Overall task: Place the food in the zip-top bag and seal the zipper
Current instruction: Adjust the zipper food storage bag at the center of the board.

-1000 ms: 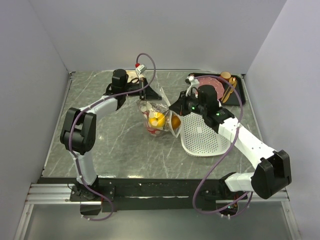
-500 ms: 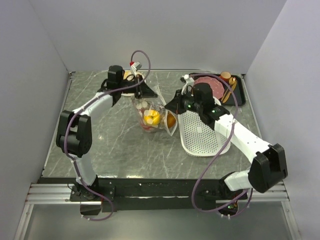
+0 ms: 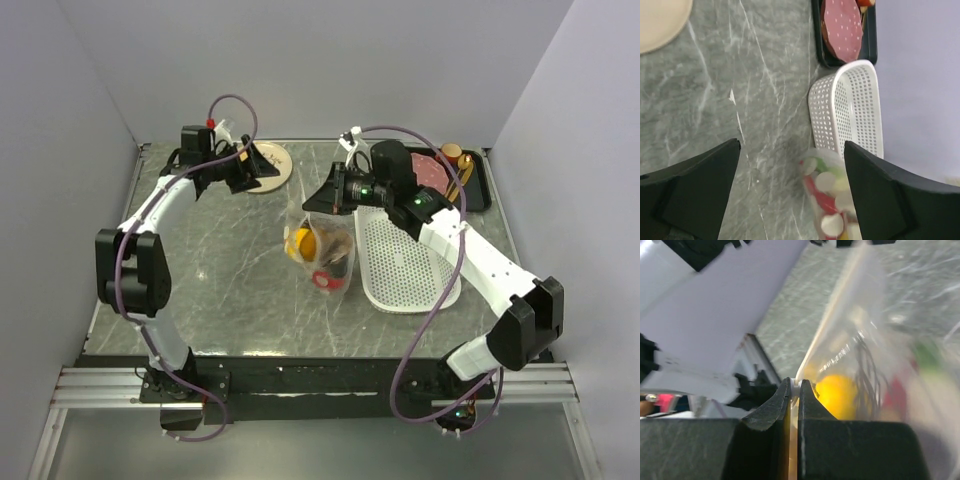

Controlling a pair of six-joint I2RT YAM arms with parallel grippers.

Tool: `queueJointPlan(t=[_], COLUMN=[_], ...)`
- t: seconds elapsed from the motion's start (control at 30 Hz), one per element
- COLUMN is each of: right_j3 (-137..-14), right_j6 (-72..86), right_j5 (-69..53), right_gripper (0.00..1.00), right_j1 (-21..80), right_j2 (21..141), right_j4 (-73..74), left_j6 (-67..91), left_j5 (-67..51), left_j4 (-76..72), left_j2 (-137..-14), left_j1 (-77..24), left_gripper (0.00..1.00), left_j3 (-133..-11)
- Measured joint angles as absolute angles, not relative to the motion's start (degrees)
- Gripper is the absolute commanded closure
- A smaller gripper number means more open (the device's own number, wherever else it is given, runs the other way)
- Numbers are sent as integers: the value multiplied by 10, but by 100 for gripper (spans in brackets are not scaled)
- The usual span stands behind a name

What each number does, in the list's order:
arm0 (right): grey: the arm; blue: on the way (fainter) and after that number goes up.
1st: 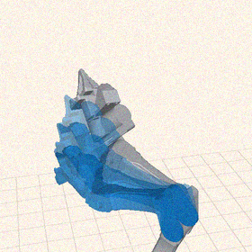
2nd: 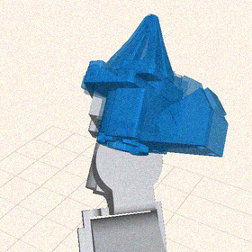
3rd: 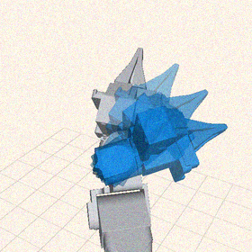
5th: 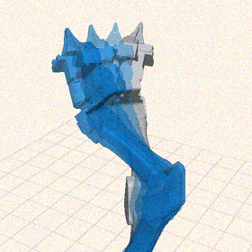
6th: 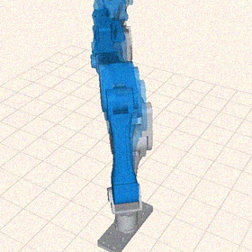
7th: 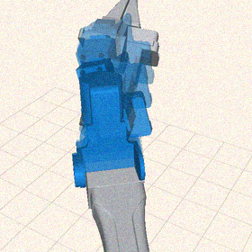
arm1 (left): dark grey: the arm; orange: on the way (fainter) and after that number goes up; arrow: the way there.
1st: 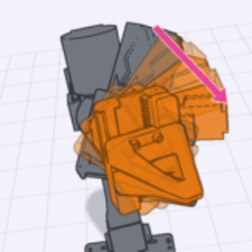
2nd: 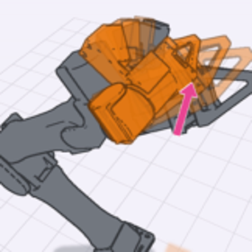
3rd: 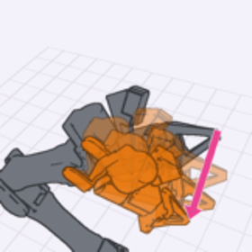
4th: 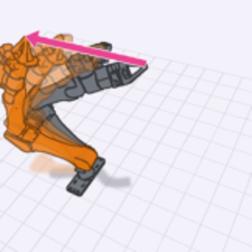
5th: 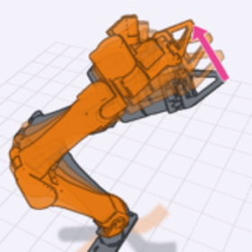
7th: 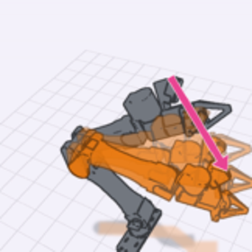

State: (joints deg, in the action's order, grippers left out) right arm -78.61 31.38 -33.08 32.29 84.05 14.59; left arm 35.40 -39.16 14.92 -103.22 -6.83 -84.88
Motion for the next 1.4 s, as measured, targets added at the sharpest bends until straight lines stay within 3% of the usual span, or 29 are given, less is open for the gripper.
queueJointPlan(t=[0.17,0.3,0.47,0.63,0.87,1.23,1.4], right_j3=[-793,-875,-853,-848,-812,-804,-802], right_j6=[359,359,365,371,392,405,406], right_j5=[-308,-318,-301,-309,-312,-314,-305], right_gripper=[100,100,100,100,100,100,100], right_j1=[320,307,291,287,287,285,283], right_j2=[870,1022,1126,1115,1060,1036,1035], right_j4=[156,173,199,178,126,97,99], left_j6=[345,346,340,338,345,371,400], left_j5=[-349,-341,-345,-338,-269,-149,-70], left_j4=[145,116,115,123,153,216,265], left_j2=[-964,-891,-842,-792,-707,-692,-687], left_j1=[-76,-80,-81,-106,-241,-343,-379], left_gripper=[10,10,9,8,4,7,13], left_j3=[-842,-806,-763,-682,-621,-621,-619])
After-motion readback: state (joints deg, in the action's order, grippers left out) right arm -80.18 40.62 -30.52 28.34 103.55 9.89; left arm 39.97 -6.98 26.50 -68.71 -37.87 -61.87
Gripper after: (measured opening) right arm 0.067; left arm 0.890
